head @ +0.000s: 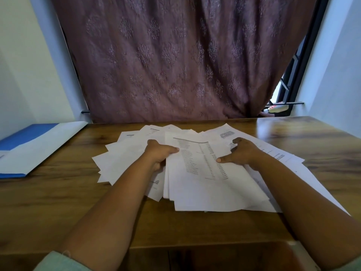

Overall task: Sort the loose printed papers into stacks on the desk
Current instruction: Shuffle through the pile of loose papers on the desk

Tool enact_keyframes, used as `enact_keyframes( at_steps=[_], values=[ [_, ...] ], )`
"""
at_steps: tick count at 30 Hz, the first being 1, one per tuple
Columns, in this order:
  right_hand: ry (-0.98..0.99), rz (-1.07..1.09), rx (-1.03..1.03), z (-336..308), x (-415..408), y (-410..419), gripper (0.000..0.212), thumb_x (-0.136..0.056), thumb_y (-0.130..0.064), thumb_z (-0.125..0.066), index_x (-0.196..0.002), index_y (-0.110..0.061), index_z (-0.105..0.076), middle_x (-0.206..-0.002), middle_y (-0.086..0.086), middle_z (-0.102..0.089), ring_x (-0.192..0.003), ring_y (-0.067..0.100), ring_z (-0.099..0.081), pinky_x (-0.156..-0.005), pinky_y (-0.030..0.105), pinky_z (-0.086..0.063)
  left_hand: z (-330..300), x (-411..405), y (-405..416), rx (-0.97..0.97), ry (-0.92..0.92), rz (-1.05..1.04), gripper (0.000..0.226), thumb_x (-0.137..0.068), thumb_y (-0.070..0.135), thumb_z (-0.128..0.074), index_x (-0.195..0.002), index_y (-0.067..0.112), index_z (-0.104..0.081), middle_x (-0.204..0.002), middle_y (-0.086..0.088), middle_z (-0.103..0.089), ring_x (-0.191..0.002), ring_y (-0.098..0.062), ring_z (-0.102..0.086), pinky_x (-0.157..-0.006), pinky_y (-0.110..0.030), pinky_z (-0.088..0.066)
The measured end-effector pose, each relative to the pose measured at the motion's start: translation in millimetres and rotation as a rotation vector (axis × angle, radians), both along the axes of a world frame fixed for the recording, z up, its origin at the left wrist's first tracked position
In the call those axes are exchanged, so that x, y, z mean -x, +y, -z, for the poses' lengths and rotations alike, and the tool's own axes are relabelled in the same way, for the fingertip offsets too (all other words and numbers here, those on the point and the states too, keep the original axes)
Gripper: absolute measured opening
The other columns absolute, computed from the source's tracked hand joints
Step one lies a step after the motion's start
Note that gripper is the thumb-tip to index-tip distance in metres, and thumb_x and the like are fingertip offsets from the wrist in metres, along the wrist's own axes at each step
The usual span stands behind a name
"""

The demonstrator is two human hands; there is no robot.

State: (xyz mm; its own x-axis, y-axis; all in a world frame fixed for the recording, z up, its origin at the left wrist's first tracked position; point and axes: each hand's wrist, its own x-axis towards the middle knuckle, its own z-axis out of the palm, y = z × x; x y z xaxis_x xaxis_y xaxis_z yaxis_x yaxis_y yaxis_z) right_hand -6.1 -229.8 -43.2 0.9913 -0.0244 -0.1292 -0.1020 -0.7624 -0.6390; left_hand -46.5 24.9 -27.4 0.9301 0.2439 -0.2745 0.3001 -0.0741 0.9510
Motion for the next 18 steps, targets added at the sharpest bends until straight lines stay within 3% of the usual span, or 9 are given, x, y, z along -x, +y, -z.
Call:
enact_keyframes(
  at_steps=[2,3,5,7,9,11,14,16,18],
  values=[
    [0.066,-0.056,-0.262,2,-2,-2,0.083,-0.065,-0.029,-0.089,-0.136,-0.025,-0.047,-0.136,0.0,-0.056,-0.112,0.024,-0.06,-0.085,0.04,-0.053,-1,2,-4,-0.016,-0.009,0.004,0.079,-0.077,0.006,-0.081,-0.138,0.015,-0.03,-0.124,-0.011,-0.054,-0.085,-0.025,-0.062,-0.049,-0.031,-0.054],
    [0.085,-0.114,-0.305,2,0,-1,0.069,-0.071,-0.023,-0.086,-0.131,-0.026,-0.053,-0.131,0.0,-0.061,-0.105,0.021,-0.063,-0.08,0.037,-0.054,0,1,-6,-0.095,-0.009,-0.012,0.087,-0.076,0.009,-0.083,-0.143,0.017,-0.027,-0.136,-0.012,-0.047,-0.095,-0.028,-0.061,-0.054,-0.031,-0.054],
    [0.075,-0.164,-0.338,2,1,0,0.056,-0.08,-0.018,-0.078,-0.131,-0.026,-0.056,-0.129,0.0,-0.063,-0.104,0.021,-0.063,-0.083,0.039,-0.054,1,-2,-10,-0.331,-0.006,-0.078,0.102,-0.071,0.016,-0.087,-0.149,0.02,-0.02,-0.149,-0.012,-0.029,-0.121,-0.033,-0.05,-0.07,-0.033,-0.052],
    [0.023,-0.148,-0.341,2,2,1,0.054,-0.086,-0.02,-0.073,-0.136,-0.023,-0.052,-0.133,0.0,-0.06,-0.111,0.024,-0.062,-0.093,0.045,-0.052,2,-2,-12,-0.386,-0.009,-0.131,0.104,-0.071,0.017,-0.088,-0.149,0.02,-0.02,-0.149,-0.012,-0.026,-0.127,-0.033,-0.045,-0.075,-0.033,-0.05],
    [-0.087,-0.116,-0.297,0,2,1,0.055,-0.091,-0.025,-0.067,-0.141,-0.023,-0.044,-0.138,0.0,-0.056,-0.119,0.026,-0.058,-0.094,0.042,-0.051,2,-2,-9,-0.199,-0.079,-0.123,0.093,-0.076,0.007,-0.082,-0.148,0.017,-0.024,-0.144,-0.009,-0.038,-0.114,-0.028,-0.052,-0.065,-0.03,-0.049],
    [-0.175,-0.089,-0.164,-1,1,1,0.06,-0.092,-0.037,-0.063,-0.144,-0.028,-0.035,-0.146,0.002,-0.047,-0.128,0.028,-0.05,-0.099,0.043,-0.047,4,-4,-4,-0.04,-0.202,-0.054,0.067,-0.085,0.002,-0.072,-0.143,0.013,-0.039,-0.134,-0.001,-0.054,-0.093,-0.015,-0.058,-0.06,-0.024,-0.049],
    [-0.158,-0.03,-0.012,1,0,-1,0.079,-0.081,-0.061,-0.063,-0.148,-0.036,-0.028,-0.158,0.003,-0.025,-0.141,0.031,-0.032,-0.111,0.05,-0.035,0,-5,4,-0.033,-0.329,0.024,0.027,-0.096,0.009,-0.06,-0.123,0.014,-0.061,-0.123,0.001,-0.066,-0.087,-0.006,-0.063,-0.061,-0.018,-0.05],
    [-0.136,-0.08,-0.092,2,5,2,0.084,-0.079,-0.062,-0.066,-0.149,-0.034,-0.028,-0.149,-0.003,-0.035,-0.134,0.023,-0.041,-0.103,0.041,-0.041,-3,-5,8,0.034,-0.353,0.05,0.021,-0.099,0.013,-0.056,-0.118,0.016,-0.063,-0.117,0.003,-0.069,-0.091,-0.011,-0.067,-0.065,-0.021,-0.053],
    [-0.11,-0.164,-0.33,4,8,5,0.098,-0.067,-0.061,-0.076,-0.147,-0.031,-0.029,-0.136,-0.011,-0.052,-0.123,0.017,-0.053,-0.096,0.037,-0.047,-4,-7,16,0.195,-0.348,0.09,0.018,-0.1,0.015,-0.055,-0.115,0.017,-0.065,-0.117,-0.004,-0.071,-0.099,-0.02,-0.07,-0.072,-0.03,-0.058]
  ],
)
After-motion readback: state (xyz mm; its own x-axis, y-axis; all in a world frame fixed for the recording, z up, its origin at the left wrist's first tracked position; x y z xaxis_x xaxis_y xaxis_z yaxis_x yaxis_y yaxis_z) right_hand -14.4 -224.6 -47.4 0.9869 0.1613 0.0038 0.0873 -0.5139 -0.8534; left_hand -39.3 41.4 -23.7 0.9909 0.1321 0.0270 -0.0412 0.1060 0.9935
